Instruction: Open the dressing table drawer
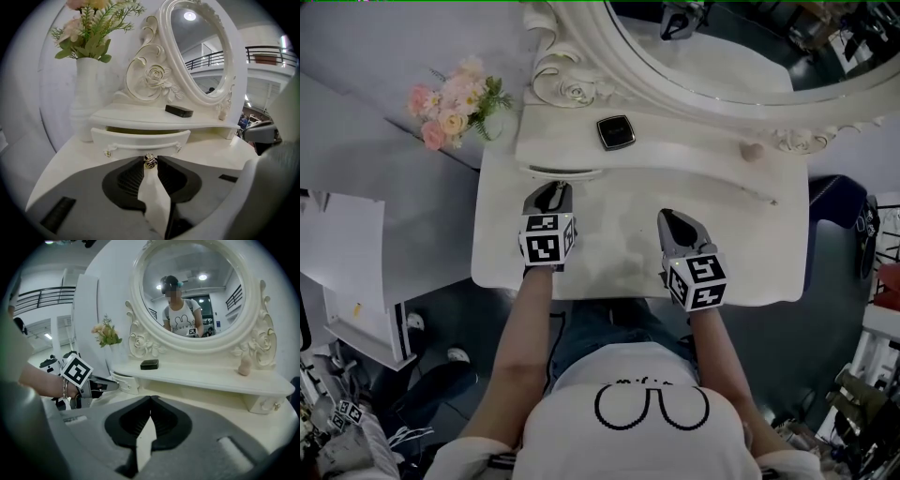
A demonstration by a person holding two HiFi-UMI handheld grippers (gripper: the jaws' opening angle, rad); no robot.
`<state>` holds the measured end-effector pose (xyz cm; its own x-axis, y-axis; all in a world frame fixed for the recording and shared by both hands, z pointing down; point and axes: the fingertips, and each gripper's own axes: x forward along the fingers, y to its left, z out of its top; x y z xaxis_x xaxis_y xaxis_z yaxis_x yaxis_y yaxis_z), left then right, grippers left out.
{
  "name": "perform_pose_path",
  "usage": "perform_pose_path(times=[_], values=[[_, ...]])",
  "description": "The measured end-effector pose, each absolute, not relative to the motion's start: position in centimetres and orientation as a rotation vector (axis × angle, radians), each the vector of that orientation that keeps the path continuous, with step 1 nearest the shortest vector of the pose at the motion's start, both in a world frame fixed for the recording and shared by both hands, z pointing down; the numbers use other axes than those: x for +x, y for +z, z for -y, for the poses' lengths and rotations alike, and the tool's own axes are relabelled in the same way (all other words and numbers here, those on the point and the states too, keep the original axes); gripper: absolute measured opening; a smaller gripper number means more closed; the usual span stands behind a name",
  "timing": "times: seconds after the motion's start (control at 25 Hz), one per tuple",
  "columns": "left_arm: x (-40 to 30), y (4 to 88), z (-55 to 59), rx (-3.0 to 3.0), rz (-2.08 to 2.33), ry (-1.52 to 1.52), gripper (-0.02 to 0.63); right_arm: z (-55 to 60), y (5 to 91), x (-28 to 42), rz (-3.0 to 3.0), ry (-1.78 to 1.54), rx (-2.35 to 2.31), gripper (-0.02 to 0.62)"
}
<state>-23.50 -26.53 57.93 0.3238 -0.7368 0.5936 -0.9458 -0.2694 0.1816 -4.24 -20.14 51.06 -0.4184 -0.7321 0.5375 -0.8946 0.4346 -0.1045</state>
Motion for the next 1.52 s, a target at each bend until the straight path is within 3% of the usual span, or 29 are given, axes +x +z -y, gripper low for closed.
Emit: perform_pose_path(times=[1.12, 1.28, 1.52], values=[[-23.7, 58.1, 21.1, 2.069, 1.481, 0.51, 0.092, 20.0, 49.5, -6.1, 2.337, 0.463, 1.319, -0.003], [-24.0, 57.5, 21.0, 2.045, 1.505, 0.5, 0.163, 20.6, 48.2, -6.1, 2.36, 0.435, 1.335, -0.003], [-25.1, 54.4, 20.8, 2.065, 1.58, 0.469, 0.169, 21.6, 46.3, -6.4, 2.402, 0.387, 1.349, -0.003]])
